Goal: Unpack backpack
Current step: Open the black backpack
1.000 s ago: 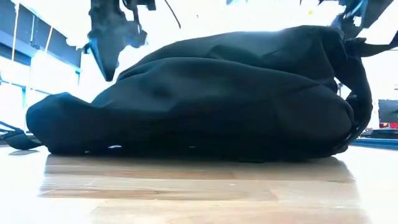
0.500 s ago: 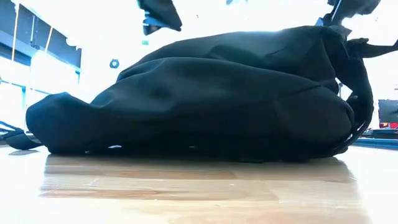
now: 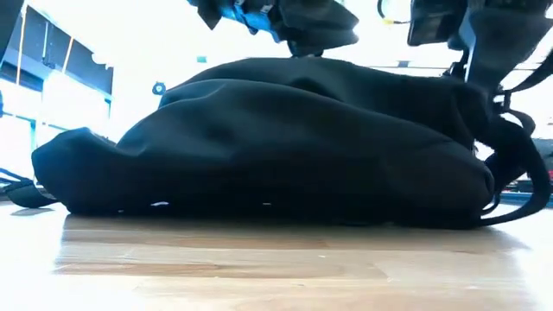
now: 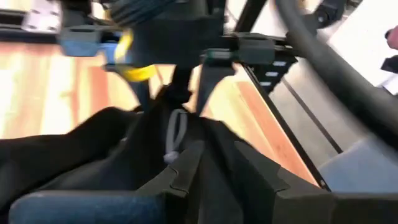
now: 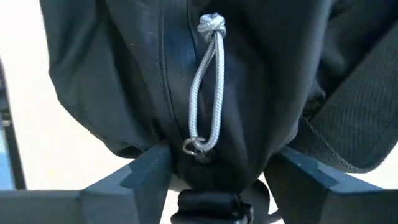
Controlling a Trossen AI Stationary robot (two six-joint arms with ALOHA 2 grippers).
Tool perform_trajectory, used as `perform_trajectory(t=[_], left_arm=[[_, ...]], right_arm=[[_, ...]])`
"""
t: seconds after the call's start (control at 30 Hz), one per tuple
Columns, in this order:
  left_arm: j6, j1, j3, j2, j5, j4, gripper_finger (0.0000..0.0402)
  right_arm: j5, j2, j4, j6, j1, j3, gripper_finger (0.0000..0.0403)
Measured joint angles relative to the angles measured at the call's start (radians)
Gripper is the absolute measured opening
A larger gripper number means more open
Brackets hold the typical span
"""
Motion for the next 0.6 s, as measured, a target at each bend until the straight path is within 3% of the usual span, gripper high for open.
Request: perform_trajectory(t=[0.2, 0.37, 0.6], left_arm=[[-0.054, -0.042, 0.045, 0.030, -0.016, -0.067, 0.0070], [-0.175, -0.099, 0.098, -0.046, -0.178, -0.437, 0.0062], [-0.479, -0.232, 0.094, -0.095, -0.342, -0.937, 0.0036]], right_arm=[[0.035, 0.032, -0.007, -0.068, 0.006, 0.000, 0.0128], [0.036, 0.031, -0.069, -0.145, 0.000, 0.000, 0.0022], [0.073, 0.028, -0.178, -0.231, -0.084, 0.000, 0.0013]])
